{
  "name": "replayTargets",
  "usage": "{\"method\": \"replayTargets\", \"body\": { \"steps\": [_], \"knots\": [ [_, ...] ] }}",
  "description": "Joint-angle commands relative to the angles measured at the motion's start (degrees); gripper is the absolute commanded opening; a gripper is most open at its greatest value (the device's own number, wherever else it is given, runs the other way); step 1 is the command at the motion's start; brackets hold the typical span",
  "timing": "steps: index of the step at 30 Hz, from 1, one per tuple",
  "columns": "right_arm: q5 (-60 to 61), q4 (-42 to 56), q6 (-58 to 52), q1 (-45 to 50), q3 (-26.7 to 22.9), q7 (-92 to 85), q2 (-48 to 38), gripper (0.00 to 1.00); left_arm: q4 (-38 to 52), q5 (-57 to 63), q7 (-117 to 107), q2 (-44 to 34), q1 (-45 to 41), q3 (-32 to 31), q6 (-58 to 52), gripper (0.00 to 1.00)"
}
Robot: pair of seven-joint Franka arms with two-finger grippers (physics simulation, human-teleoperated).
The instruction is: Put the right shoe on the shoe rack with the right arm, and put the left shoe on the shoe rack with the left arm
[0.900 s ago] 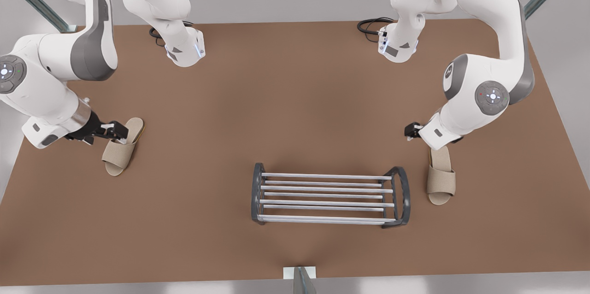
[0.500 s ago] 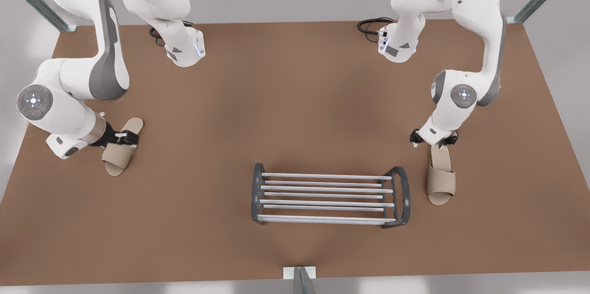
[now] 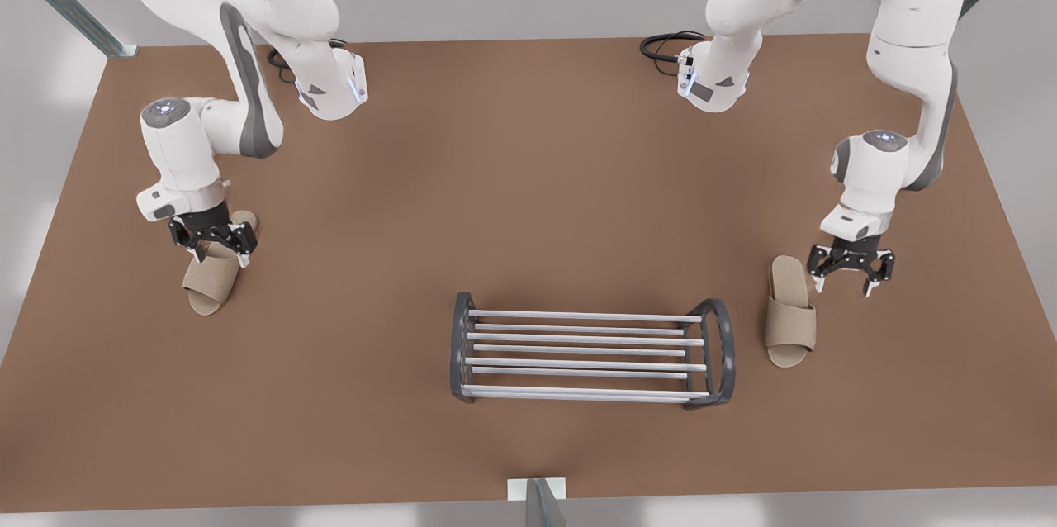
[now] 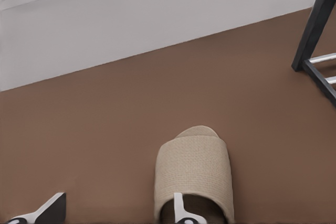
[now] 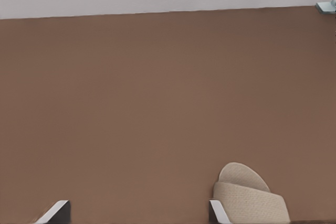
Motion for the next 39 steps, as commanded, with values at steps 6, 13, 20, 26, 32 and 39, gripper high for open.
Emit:
{"method": "replayTargets", "body": {
  "steps": [6,13,20,26,32,39],
  "knots": [
    [-0.89,0.49,26.37,-8.17,-0.06,-17.14,7.31,1.00,0.44,-3.57,-13.81,2.98,-2.20,-0.22,4.00,0.99],
    [-10.74,-10.32,26.46,-16.87,3.28,-17.05,0.80,1.00,1.41,-2.86,-13.81,8.51,-1.67,0.22,4.09,0.99],
    [-10.47,-15.07,26.46,-16.79,5.92,-15.82,0.36,1.00,4.48,-2.42,-13.73,12.64,-2.11,0.22,4.09,0.99],
    [-10.21,-14.54,26.46,-17.31,5.83,-15.74,5.37,1.00,7.56,0.56,-13.73,15.02,-1.58,0.31,4.18,0.99],
    [-10.03,-12.52,26.46,-18.19,5.74,-15.82,9.06,1.00,8.88,1.36,-13.73,15.02,-0.26,0.49,4.18,0.99],
    [-4.41,-11.82,26.46,-19.95,5.83,-15.82,10.03,1.00,10.29,1.27,-13.81,17.48,-0.53,0.40,4.26,0.99]
  ]
}}
